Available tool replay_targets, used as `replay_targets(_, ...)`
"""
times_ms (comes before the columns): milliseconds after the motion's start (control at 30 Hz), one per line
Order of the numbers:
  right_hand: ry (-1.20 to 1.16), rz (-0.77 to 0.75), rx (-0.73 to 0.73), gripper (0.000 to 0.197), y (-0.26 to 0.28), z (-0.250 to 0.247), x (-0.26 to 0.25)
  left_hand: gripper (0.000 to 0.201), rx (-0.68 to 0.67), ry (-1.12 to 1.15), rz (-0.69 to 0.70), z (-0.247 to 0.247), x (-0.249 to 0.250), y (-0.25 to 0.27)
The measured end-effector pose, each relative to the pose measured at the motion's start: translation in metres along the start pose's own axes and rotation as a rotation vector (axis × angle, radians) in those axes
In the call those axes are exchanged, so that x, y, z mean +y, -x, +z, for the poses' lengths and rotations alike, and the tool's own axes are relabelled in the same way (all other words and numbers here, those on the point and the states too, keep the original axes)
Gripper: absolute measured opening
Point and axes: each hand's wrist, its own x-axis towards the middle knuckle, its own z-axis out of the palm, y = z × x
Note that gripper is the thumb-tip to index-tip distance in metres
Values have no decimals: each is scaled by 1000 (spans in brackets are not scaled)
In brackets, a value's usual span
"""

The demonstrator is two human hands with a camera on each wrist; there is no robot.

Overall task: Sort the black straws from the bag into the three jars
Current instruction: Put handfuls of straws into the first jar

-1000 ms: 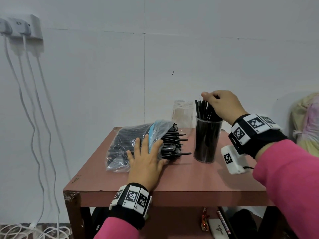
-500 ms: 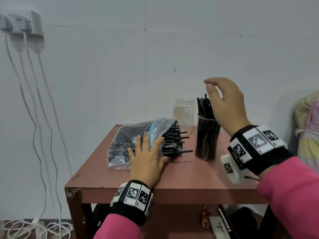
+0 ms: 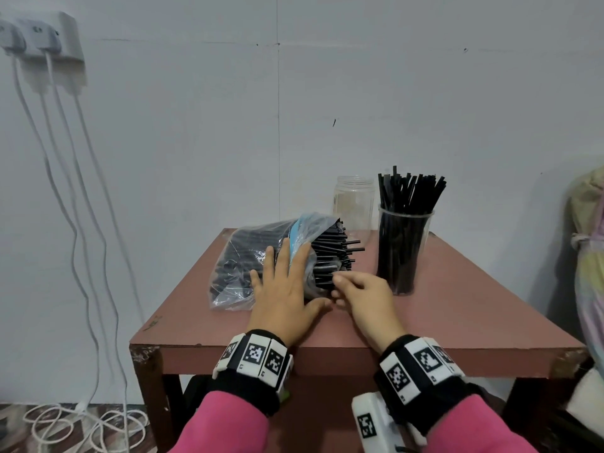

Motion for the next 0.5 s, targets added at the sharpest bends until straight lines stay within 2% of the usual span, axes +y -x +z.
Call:
replay_targets(100, 33, -57, -32, 11, 0, 4, 0, 91, 4, -2, 16, 0, -1, -1)
replay_targets(267, 36, -11, 102, 18, -8, -2, 13, 48, 194, -88, 98, 2, -1, 0)
replay_targets(333, 54, -2, 100, 17, -10, -2, 17, 42, 178, -80, 109, 3, -1, 1)
replay_targets(500, -29, -44, 44, 64, -11, 0, 16, 58, 38, -122, 7, 1, 4, 2)
